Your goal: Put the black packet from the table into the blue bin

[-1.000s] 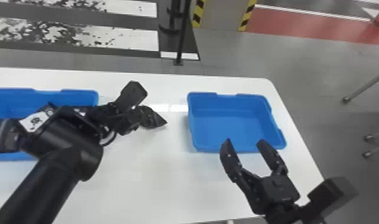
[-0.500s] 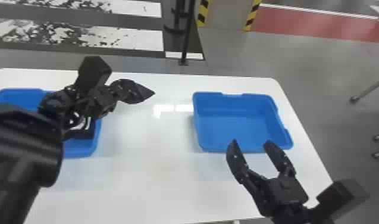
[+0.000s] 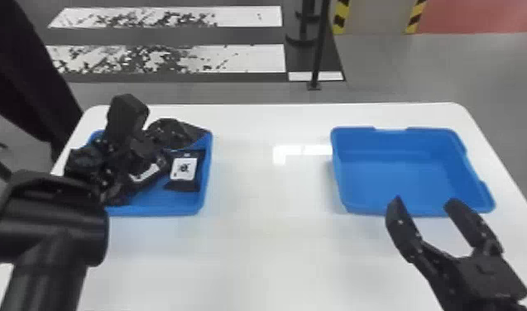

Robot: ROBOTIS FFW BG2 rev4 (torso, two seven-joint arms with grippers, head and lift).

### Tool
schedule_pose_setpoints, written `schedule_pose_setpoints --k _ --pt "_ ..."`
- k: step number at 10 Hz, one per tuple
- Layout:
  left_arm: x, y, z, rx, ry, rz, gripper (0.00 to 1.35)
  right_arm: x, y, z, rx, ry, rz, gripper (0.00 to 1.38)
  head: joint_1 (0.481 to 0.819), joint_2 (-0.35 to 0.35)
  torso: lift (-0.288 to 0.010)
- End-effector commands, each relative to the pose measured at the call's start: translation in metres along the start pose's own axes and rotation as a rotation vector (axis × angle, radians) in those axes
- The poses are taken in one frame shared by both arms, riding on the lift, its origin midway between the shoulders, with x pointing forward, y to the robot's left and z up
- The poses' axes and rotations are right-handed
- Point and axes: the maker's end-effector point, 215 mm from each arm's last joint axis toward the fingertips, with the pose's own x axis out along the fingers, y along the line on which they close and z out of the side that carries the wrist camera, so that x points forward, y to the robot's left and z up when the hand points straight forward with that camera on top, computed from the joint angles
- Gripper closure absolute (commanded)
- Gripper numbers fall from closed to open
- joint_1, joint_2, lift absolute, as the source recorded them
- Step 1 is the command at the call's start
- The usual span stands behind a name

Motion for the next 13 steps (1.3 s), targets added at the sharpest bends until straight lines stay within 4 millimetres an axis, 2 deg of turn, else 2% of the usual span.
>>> schedule_pose_setpoints --k 1,2,3,5,6,9,11,12,13 --pt "-0.017 0.031 -0.024 0.030 0.032 0.080 0.81 0.000 0.000 0.000 0.000 0.000 0.000 0.15 0.695 0.067 -0.110" --pt "-0.027 0.043 -0.037 0.029 0.046 0.112 0.26 -0.001 0.000 -0.001 0.003 0.002 -0.001 0.15 0.695 0.098 -0.110" --pt "-0.031 0.046 -0.043 0.024 0.049 0.119 0.07 -0.001 0.000 -0.002 0.005 0.004 -0.001 0.15 0.695 0.118 -0.110" --pt "-0.042 0.038 -0.040 0.002 -0.010 0.108 0.15 -0.001 0.000 0.000 0.005 0.002 0.000 0.15 0.695 0.156 -0.110" --pt "-0.060 0.037 -0.041 -0.018 -0.044 0.121 0.16 -0.001 0.000 0.000 0.003 0.002 0.000 0.15 0.695 0.157 -0.110" --pt "-0.143 0.024 -0.036 -0.097 -0.174 0.207 0.16 -0.003 0.000 0.001 0.003 0.002 -0.002 0.15 0.695 0.172 -0.110" --pt "-0.205 0.017 -0.015 -0.178 -0.276 0.311 0.16 -0.005 -0.002 0.000 0.006 0.005 -0.006 0.15 0.695 0.202 -0.110" --pt "-0.224 0.010 -0.008 -0.231 -0.322 0.324 0.16 -0.005 -0.002 0.000 0.007 0.005 -0.007 0.15 0.695 0.216 -0.110" --pt "-0.234 0.001 -0.005 -0.269 -0.345 0.316 0.16 -0.006 -0.003 0.001 0.005 0.005 -0.008 0.15 0.695 0.216 -0.110"
